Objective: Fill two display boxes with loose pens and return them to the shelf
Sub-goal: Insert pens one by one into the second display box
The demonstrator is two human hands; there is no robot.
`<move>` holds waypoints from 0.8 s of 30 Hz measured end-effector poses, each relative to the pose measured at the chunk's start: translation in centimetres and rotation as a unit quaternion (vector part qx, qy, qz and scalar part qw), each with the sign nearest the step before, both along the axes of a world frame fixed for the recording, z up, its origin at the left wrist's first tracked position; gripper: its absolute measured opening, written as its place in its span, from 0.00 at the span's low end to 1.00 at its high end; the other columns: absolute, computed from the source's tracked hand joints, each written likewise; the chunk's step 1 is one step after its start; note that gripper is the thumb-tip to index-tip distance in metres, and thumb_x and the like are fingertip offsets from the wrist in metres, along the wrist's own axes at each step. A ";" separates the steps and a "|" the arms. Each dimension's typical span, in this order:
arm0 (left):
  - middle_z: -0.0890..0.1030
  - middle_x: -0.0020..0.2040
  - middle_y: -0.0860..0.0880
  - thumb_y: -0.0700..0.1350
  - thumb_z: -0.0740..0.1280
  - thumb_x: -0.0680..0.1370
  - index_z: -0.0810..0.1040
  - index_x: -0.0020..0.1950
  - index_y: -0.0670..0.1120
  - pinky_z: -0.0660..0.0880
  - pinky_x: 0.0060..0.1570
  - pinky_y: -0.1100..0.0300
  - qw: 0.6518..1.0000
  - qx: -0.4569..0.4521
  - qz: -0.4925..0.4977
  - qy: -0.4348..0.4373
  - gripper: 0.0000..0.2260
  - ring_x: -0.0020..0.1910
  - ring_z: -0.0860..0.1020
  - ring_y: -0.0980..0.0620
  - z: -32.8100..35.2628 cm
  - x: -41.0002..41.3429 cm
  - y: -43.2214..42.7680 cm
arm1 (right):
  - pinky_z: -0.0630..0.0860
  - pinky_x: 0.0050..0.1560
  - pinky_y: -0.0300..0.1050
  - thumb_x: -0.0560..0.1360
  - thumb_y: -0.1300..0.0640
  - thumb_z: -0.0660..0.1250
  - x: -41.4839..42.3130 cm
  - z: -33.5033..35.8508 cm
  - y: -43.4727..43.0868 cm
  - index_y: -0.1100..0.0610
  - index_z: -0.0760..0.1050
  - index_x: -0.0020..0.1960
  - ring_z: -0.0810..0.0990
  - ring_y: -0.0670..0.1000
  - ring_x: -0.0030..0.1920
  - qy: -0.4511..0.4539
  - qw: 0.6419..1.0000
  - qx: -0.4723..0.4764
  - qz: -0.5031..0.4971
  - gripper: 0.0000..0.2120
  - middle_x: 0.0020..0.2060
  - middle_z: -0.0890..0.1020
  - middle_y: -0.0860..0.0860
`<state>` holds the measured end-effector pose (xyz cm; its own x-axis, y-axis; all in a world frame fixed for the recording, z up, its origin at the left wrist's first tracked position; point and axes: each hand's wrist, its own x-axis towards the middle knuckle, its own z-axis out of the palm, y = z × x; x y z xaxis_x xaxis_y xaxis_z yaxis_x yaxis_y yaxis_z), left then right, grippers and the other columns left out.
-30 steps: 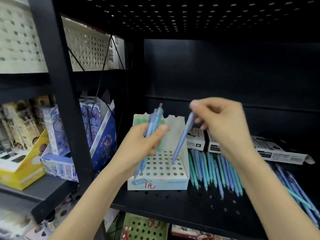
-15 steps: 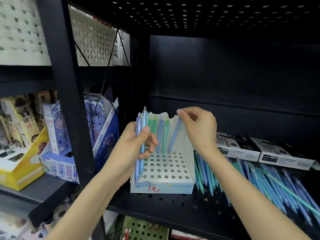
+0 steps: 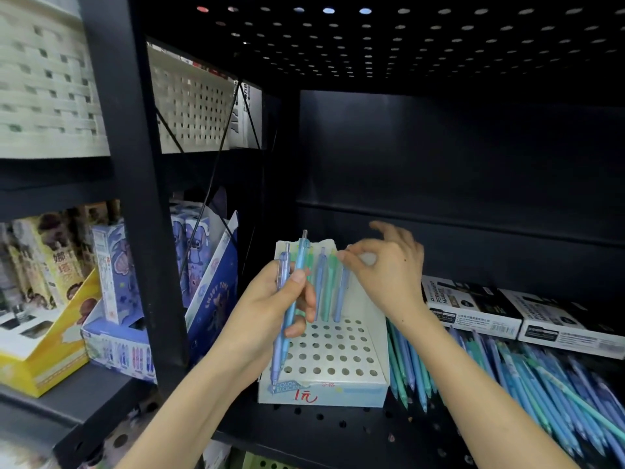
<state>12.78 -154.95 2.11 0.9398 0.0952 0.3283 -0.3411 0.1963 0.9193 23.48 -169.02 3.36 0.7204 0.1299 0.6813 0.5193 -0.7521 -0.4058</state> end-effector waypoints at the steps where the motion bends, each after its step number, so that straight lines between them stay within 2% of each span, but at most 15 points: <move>1: 0.75 0.31 0.48 0.42 0.57 0.80 0.70 0.51 0.40 0.61 0.21 0.67 1.000 0.005 -0.003 0.002 0.06 0.27 0.71 0.55 0.0 -0.1 0.0 | 0.56 0.60 0.46 0.71 0.41 0.67 -0.5 0.1 -0.1 0.47 0.83 0.46 0.68 0.54 0.63 -0.015 1.000 0.013 -0.007 0.12 0.63 0.75 0.51; 3: 0.75 0.31 0.49 0.42 0.58 0.79 0.70 0.51 0.40 0.61 0.21 0.68 1.000 0.018 -0.014 0.004 0.06 0.27 0.70 0.55 0.0 -0.2 -0.1 | 0.58 0.58 0.45 0.72 0.39 0.63 -2.3 0.5 -0.2 0.46 0.82 0.46 0.70 0.52 0.61 -0.042 0.998 0.056 0.009 0.14 0.60 0.77 0.49; 6: 0.75 0.31 0.50 0.42 0.59 0.79 0.70 0.51 0.41 0.62 0.21 0.68 0.998 0.061 -0.026 0.006 0.06 0.27 0.70 0.56 0.0 -0.3 -0.5 | 0.61 0.60 0.43 0.72 0.41 0.66 -5.2 1.2 -0.2 0.43 0.81 0.43 0.70 0.45 0.58 0.027 0.984 0.115 0.131 0.09 0.55 0.77 0.42; 9: 0.75 0.32 0.51 0.44 0.58 0.80 0.70 0.55 0.40 0.63 0.23 0.67 0.994 0.106 -0.041 0.000 0.09 0.28 0.71 0.56 -0.1 -0.6 -1.3 | 0.65 0.56 0.37 0.71 0.48 0.70 -6.6 1.5 -0.1 0.49 0.82 0.41 0.74 0.43 0.55 0.087 0.967 0.137 0.195 0.06 0.48 0.80 0.41; 11: 0.76 0.34 0.50 0.47 0.58 0.79 0.71 0.55 0.40 0.66 0.26 0.66 0.992 0.119 -0.038 -0.009 0.11 0.30 0.73 0.56 -0.1 -0.8 -1.7 | 0.70 0.49 0.34 0.72 0.54 0.70 -7.2 2.2 -0.7 0.52 0.82 0.40 0.78 0.40 0.47 0.122 0.937 0.224 0.239 0.04 0.41 0.83 0.43; 13: 0.78 0.37 0.50 0.47 0.57 0.79 0.73 0.53 0.43 0.71 0.31 0.64 0.989 0.144 0.016 -0.019 0.10 0.35 0.76 0.55 -0.2 -0.9 -1.6 | 0.74 0.41 0.33 0.74 0.57 0.68 -7.4 3.1 -2.1 0.53 0.81 0.40 0.79 0.40 0.38 0.120 0.903 0.338 0.237 0.05 0.35 0.83 0.45; 15: 0.77 0.38 0.52 0.46 0.57 0.80 0.75 0.52 0.49 0.73 0.38 0.63 0.979 0.177 0.094 -0.035 0.08 0.39 0.76 0.58 -0.5 -0.8 -0.9 | 0.76 0.38 0.34 0.75 0.56 0.67 -6.8 3.7 -3.8 0.53 0.80 0.42 0.79 0.42 0.35 0.087 0.890 0.403 0.194 0.05 0.33 0.82 0.47; 17: 0.74 0.35 0.56 0.47 0.57 0.80 0.75 0.51 0.53 0.71 0.39 0.65 0.971 0.189 0.134 -0.052 0.08 0.37 0.74 0.60 -0.6 -1.0 -0.3 | 0.77 0.39 0.38 0.75 0.55 0.66 -5.9 3.5 -4.8 0.52 0.79 0.42 0.80 0.43 0.35 0.050 0.907 0.394 0.139 0.05 0.34 0.82 0.47; 20: 0.71 0.31 0.62 0.52 0.57 0.78 0.76 0.51 0.56 0.68 0.40 0.66 0.968 0.194 0.142 -0.063 0.09 0.33 0.69 0.64 -0.1 -1.5 -0.2 | 0.78 0.44 0.44 0.75 0.52 0.67 -4.8 2.2 -4.5 0.51 0.79 0.43 0.80 0.44 0.37 0.015 0.955 0.289 0.060 0.04 0.35 0.81 0.44; 22: 0.72 0.31 0.66 0.56 0.57 0.75 0.76 0.52 0.55 0.67 0.43 0.64 0.968 0.201 0.137 -0.059 0.12 0.34 0.71 0.68 0.3 -1.8 -0.4 | 0.76 0.44 0.40 0.75 0.51 0.67 -4.4 1.4 -3.8 0.52 0.80 0.46 0.79 0.40 0.38 -0.001 0.973 0.226 0.037 0.05 0.36 0.80 0.40; 24: 0.72 0.32 0.65 0.59 0.55 0.74 0.75 0.53 0.56 0.68 0.46 0.64 0.971 0.195 0.132 -0.047 0.14 0.34 0.70 0.67 0.5 -1.9 -0.5 | 0.74 0.43 0.38 0.75 0.51 0.67 -4.0 0.9 -3.3 0.53 0.80 0.48 0.77 0.38 0.38 -0.016 0.980 0.195 0.036 0.07 0.36 0.79 0.41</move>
